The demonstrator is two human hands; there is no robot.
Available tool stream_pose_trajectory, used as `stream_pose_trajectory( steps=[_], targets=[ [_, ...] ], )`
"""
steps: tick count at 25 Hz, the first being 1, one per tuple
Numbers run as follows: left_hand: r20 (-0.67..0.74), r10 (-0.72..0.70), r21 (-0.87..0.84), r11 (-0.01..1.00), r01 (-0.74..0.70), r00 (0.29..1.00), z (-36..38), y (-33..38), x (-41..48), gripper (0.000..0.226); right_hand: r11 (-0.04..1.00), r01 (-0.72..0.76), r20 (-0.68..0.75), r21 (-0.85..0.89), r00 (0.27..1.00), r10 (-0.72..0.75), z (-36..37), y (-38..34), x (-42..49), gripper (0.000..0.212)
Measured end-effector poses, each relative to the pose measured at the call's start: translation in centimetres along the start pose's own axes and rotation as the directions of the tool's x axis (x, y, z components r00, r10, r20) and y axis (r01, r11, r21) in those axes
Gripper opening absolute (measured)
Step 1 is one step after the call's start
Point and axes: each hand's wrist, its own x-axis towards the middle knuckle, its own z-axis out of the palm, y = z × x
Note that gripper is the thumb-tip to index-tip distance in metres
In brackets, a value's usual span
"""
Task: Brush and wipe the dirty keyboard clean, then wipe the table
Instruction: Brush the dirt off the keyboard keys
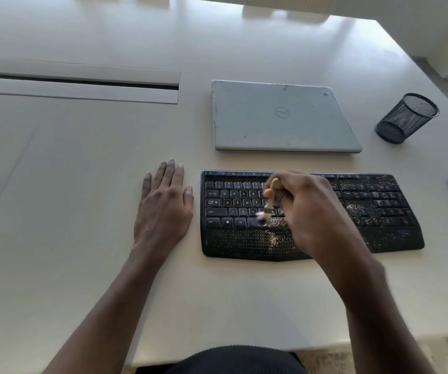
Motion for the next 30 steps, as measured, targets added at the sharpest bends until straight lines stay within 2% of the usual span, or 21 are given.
stream_pose_trajectory(
  steps=[3,8,12,15,17,20,22,26,28,30],
  targets=[
    [-0.002,0.004,0.006,1.0,-0.004,1.0,0.0,0.0,0.0,0.057,0.994,-0.041,-0.053,-0.101,0.998,0.035,-1.1,0.6,-0.4,0.017],
    [-0.001,0.003,0.001,1.0,-0.003,1.0,0.0,0.0,0.0,0.057,0.993,0.014,0.007,0.12,1.0,-0.015,0.2,-1.2,-0.3,0.012],
    [0.001,0.001,0.0,1.0,-0.001,1.0,0.0,0.1,0.0,0.057,1.0,-0.027,0.002,0.003,1.0,0.027,-0.3,0.2,-0.5,0.012],
    [0.0,0.0,0.003,1.0,0.0,1.0,0.0,0.0,0.0,0.057,0.998,-0.068,-0.037,0.016,0.997,0.068,-1.9,0.7,-1.1,0.013],
    [0.003,0.001,0.005,1.0,-0.001,1.0,0.0,0.0,0.1,0.057,0.999,-0.014,-0.052,0.05,0.999,0.016,-2.1,-0.2,-1.4,0.012],
    [0.004,0.002,0.011,1.0,-0.002,1.0,0.0,-0.1,0.1,0.057,0.986,0.046,0.032,0.16,0.998,-0.052,-0.8,-1.7,-1.6,0.011],
    [0.005,0.004,0.011,1.0,-0.004,1.0,0.0,-0.1,0.1,0.057,0.989,0.047,0.054,0.143,0.997,-0.055,-0.4,-1.3,-1.6,0.012],
    [0.004,-0.001,0.008,1.0,0.001,1.0,0.0,0.0,0.0,0.057,0.998,-0.056,-0.031,-0.033,0.998,0.055,-2.1,1.3,-2.2,0.012],
    [0.007,-0.002,0.01,1.0,0.002,1.0,0.0,0.0,0.0,0.057,0.992,-0.123,-0.096,-0.012,0.988,0.121,-3.1,2.0,-2.5,0.015],
    [0.008,-0.002,0.011,1.0,0.002,1.0,0.0,0.0,0.0,0.058,0.995,-0.096,-0.135,-0.004,0.986,0.095,-3.3,1.5,-2.5,0.014]
  ],
)
